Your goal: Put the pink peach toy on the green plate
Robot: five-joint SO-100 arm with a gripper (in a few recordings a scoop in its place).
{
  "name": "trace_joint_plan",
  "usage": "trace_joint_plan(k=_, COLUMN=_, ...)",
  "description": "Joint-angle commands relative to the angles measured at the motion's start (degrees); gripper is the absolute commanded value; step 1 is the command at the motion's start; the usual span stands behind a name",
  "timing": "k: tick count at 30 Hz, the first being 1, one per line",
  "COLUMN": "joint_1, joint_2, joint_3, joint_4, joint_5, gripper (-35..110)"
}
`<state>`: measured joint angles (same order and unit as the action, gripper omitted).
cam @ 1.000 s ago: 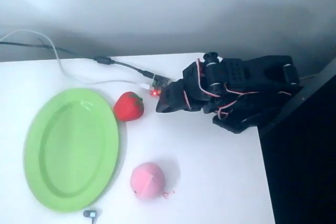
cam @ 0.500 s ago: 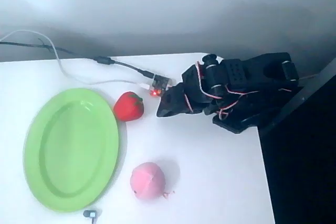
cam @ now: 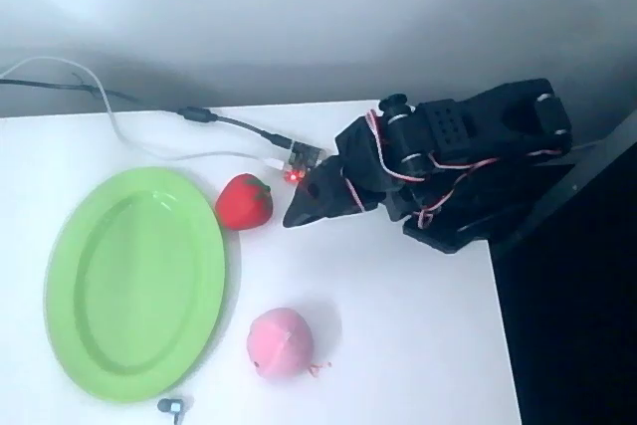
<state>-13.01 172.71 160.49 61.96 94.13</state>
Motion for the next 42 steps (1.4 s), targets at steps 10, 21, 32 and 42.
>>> trace_joint_plan(k=10, joint_1=-16.26, joint_2=-26.81, joint_3=-32.52, joint_4=5.10, joint_5=16.35, gripper=34)
trace_joint_plan(k=21, joint_1=-28.65, joint_2=-48.78, joint_3=-53.17, joint_4=3.69, joint_5=21.97, gripper=41)
trace_joint_plan(k=32, joint_1=-34.19, joint_2=-61.70, joint_3=-52.12, joint_4=-2.72, joint_5=26.10, gripper=39)
trace_joint_plan(k=42, joint_1=-34.01, joint_2=-68.29, joint_3=-52.03, joint_4=-5.62, joint_5=24.43, gripper=38)
